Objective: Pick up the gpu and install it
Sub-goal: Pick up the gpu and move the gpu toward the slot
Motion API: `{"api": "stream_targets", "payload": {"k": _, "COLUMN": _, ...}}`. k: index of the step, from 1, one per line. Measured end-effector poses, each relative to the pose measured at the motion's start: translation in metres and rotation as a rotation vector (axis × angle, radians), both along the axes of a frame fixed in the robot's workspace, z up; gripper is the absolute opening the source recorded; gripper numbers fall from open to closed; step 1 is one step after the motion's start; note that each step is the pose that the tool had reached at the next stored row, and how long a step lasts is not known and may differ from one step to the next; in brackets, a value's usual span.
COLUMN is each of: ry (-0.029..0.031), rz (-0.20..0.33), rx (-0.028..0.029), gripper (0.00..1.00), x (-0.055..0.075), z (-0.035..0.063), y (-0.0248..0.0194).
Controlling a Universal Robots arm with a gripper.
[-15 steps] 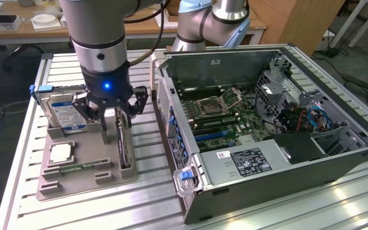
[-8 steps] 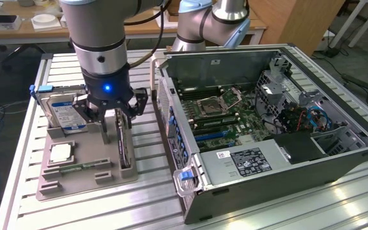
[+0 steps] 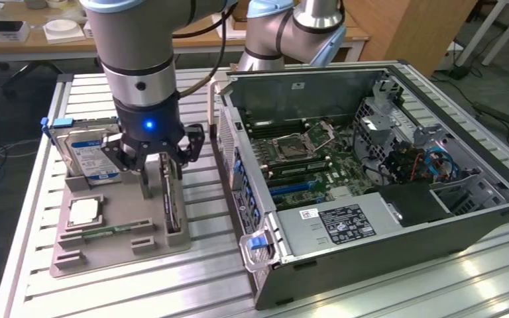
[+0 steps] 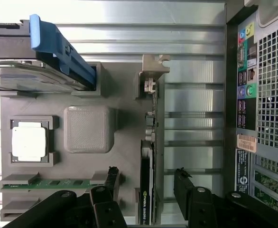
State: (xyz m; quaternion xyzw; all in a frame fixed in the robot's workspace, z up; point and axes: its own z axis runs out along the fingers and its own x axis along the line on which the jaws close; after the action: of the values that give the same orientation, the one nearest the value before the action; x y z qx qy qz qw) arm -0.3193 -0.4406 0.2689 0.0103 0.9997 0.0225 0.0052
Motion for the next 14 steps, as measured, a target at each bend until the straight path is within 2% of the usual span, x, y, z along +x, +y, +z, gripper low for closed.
{"api": "stream_targets", "payload": {"k": 14, "ry": 0.0000, "rz": 0.000, "rx": 0.0001, "gripper": 0.59, "x": 0.0000, "z": -0.0069, "y": -0.0006}}
